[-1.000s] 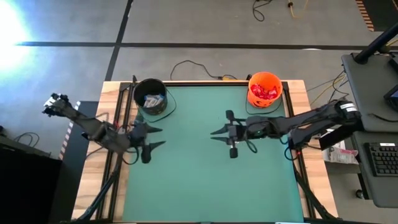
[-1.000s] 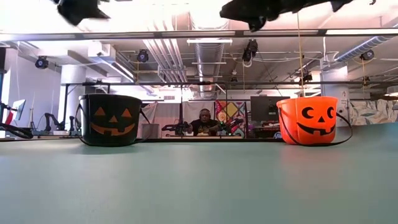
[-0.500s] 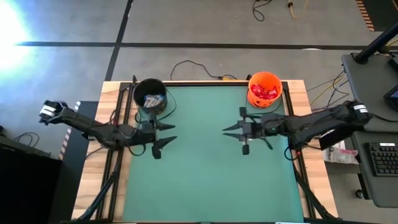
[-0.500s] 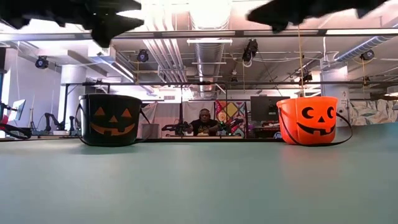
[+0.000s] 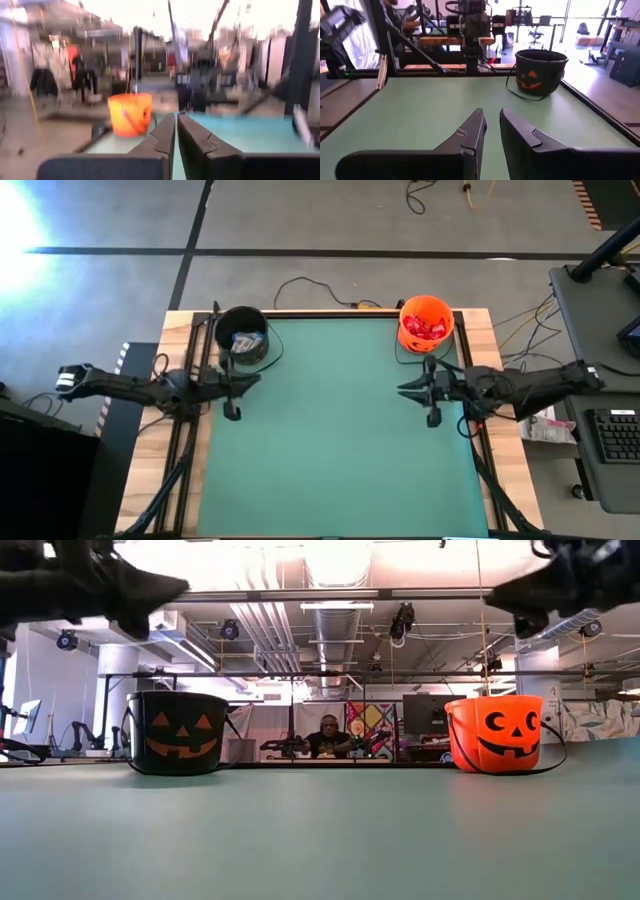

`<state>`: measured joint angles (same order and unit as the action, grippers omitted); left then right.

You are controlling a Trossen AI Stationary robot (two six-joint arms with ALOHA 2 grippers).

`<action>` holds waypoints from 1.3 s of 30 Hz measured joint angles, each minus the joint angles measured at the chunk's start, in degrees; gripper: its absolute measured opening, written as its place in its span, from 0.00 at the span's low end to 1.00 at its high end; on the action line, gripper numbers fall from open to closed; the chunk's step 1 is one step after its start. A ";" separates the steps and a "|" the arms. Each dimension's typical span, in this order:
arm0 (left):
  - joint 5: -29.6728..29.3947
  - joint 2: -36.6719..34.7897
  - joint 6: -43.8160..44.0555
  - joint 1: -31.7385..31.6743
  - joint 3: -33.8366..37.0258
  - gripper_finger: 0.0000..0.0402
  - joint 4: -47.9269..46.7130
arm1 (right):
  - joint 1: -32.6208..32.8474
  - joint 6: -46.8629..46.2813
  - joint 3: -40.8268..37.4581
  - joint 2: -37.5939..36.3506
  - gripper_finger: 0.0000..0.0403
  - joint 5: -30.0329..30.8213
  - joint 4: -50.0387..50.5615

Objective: Sort candy by brand, put in halloween buckets
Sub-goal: Return to Home Position

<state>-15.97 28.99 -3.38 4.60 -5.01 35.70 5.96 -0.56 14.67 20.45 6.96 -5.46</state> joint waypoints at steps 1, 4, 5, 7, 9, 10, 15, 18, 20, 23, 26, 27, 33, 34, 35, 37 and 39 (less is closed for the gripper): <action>-0.01 -2.20 -0.07 0.00 0.77 0.01 0.73 | 0.00 0.02 -0.95 -2.82 0.13 0.00 1.08; -0.03 -9.15 -1.80 -0.02 1.80 0.01 0.05 | 0.00 -0.65 -3.66 -12.48 0.13 0.17 5.55; -0.04 -11.20 -1.99 -0.02 2.01 0.02 -1.33 | 0.01 -1.37 -4.68 -15.83 0.13 0.24 6.56; -0.05 -15.40 -1.79 -0.02 2.67 0.02 -5.84 | 0.01 -3.17 -7.31 -20.48 0.13 0.52 6.87; 0.00 -19.74 -0.62 -0.02 3.61 0.02 -10.52 | 0.00 -4.98 -8.83 -20.24 0.13 -0.25 4.41; 0.01 -21.61 0.22 0.00 4.44 0.02 -12.71 | 0.00 -5.89 -10.27 -19.30 0.13 -0.91 5.17; 0.70 -29.08 2.43 0.02 4.38 0.02 -21.43 | 0.01 -9.75 -13.93 -15.95 0.13 -1.15 -0.35; 1.50 -27.91 2.36 0.07 4.43 0.02 -23.12 | 0.00 -9.68 -13.93 -15.29 0.13 -0.85 -0.77; 1.45 -28.15 3.06 0.00 4.43 0.02 -26.45 | 0.01 -10.37 -13.93 -14.70 0.13 0.34 0.83; 1.51 -28.93 5.97 0.01 4.43 0.02 -26.59 | 0.00 -5.35 -13.91 -13.36 0.13 1.83 3.21; 1.53 -28.98 9.60 0.07 4.43 0.02 -27.62 | 0.00 3.50 -13.91 -11.27 0.13 2.03 3.15; 1.51 -28.94 10.40 0.07 4.43 0.02 -28.41 | 0.00 5.77 -13.91 -10.76 0.13 2.01 3.19; -1.32 -29.02 14.75 0.09 4.45 0.02 -31.97 | 0.00 9.73 -13.93 -8.22 0.13 2.03 3.26; -1.40 -29.00 15.02 0.11 4.45 0.02 -31.97 | 0.00 9.27 -13.93 -7.94 0.13 2.03 3.27; -1.40 -28.85 14.95 0.11 4.45 0.02 -31.97 | 0.00 8.80 -13.93 -7.72 0.13 2.03 3.28; -1.40 -28.54 14.52 0.11 4.45 0.02 -32.04 | 0.00 7.04 -13.93 -7.48 0.13 2.03 3.30; -1.41 -28.08 14.94 0.11 4.45 0.02 -32.04 | 0.00 5.13 -13.93 -7.31 0.13 2.04 3.30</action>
<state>-17.38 0.91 11.56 4.71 -0.56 3.66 5.96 4.57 0.73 13.14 9.00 -2.15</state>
